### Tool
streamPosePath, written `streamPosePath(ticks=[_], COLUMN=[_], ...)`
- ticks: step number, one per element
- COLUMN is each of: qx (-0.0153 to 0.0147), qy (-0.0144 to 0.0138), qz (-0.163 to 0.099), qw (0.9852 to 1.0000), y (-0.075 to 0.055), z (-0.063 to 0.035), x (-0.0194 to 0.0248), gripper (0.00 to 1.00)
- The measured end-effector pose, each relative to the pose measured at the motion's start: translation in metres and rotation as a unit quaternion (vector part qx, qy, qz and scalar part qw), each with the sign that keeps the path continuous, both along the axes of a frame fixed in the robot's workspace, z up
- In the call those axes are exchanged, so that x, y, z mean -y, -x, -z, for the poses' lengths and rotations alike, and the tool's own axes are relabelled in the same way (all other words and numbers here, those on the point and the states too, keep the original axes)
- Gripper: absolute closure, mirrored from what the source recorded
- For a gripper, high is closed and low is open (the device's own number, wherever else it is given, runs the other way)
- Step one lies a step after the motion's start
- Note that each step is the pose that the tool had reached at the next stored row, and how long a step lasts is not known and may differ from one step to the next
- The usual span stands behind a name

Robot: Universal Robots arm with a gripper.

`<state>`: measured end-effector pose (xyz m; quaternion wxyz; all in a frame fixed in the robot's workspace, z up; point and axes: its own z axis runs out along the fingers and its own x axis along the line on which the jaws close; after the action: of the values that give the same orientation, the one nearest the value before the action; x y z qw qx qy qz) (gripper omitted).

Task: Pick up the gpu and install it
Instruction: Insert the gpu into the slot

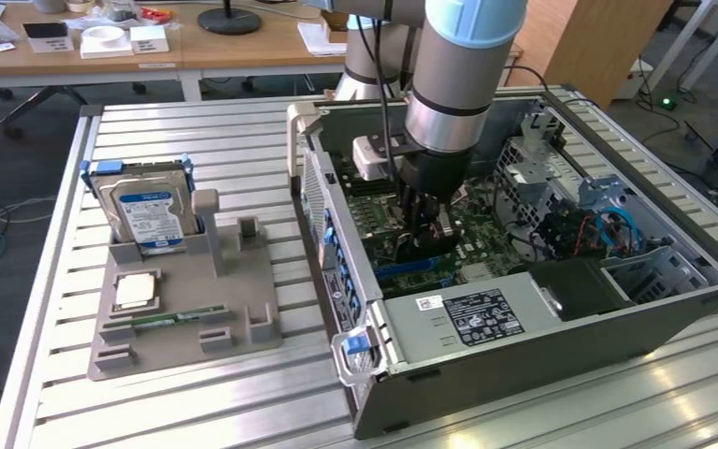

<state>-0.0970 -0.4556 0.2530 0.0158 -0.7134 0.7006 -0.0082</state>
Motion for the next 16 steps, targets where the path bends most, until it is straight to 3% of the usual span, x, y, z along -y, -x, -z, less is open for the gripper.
streamPosePath(ticks=[16], qx=[-0.0004], qy=[0.0000], qz=[0.015], qw=[0.9999], y=[0.0000], z=[0.0036], x=[0.0010], gripper=[0.74])
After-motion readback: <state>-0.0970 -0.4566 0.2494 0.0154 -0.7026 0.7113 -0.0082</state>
